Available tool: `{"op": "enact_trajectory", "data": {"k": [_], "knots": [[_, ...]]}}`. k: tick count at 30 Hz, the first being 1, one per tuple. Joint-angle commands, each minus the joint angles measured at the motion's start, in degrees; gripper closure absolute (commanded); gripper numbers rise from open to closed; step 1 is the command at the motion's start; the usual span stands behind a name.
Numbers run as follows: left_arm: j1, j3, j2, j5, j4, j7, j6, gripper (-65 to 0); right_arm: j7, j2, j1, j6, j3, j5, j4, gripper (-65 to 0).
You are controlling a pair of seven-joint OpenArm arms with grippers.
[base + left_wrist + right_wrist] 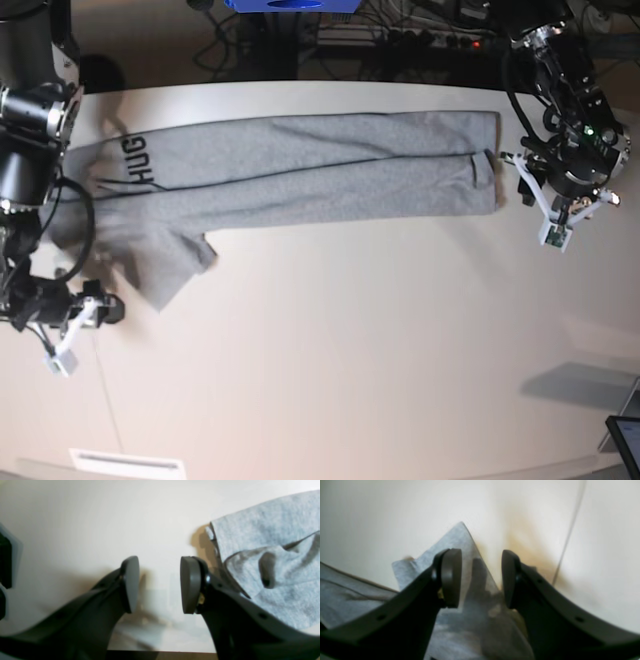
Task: Fold the T-shirt properly
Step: 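Move the right gripper to the sleeve side edge and grasp it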
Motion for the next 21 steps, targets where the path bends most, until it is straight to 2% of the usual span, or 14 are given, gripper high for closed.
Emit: {"op": "enact_trajectory", "data": {"k": [1, 2, 7, 11, 21], "knots": [[-0.28, -0.32, -0.75, 0.04, 0.83, -0.65, -0.03, -26.5, 1.04, 0.7, 3.21, 0.46, 0.07, 0.92, -1.23, -26.7], [-0.28, -0.32, -0.66, 0.04, 0.83, -0.74, -0.03, -26.5, 1.3, 0.35, 4.09, 0.72, 0.07, 0.92, -3.43, -28.6], [-0.19, -0.32, -0.66, 0.04, 0.74, -0.74, -0.03, -26.5, 1.57, -0.01, 7.96, 3.27, 0.33, 0.92, -12.75, -45.8], [-0.19, -0.32, -0.66, 0.04, 0.74, -0.74, -0.03, -26.5, 3.85, -0.01, 8.75, 3.27, 0.33, 0.92, -18.99, -46.7], [-0.19, 0.03, -0.66, 0.04, 0.66, -0.74, -0.03, -26.5, 4.47, -1.24, 7.69, 3.45, 0.42, 0.92, -23.03, -46.7]]}}
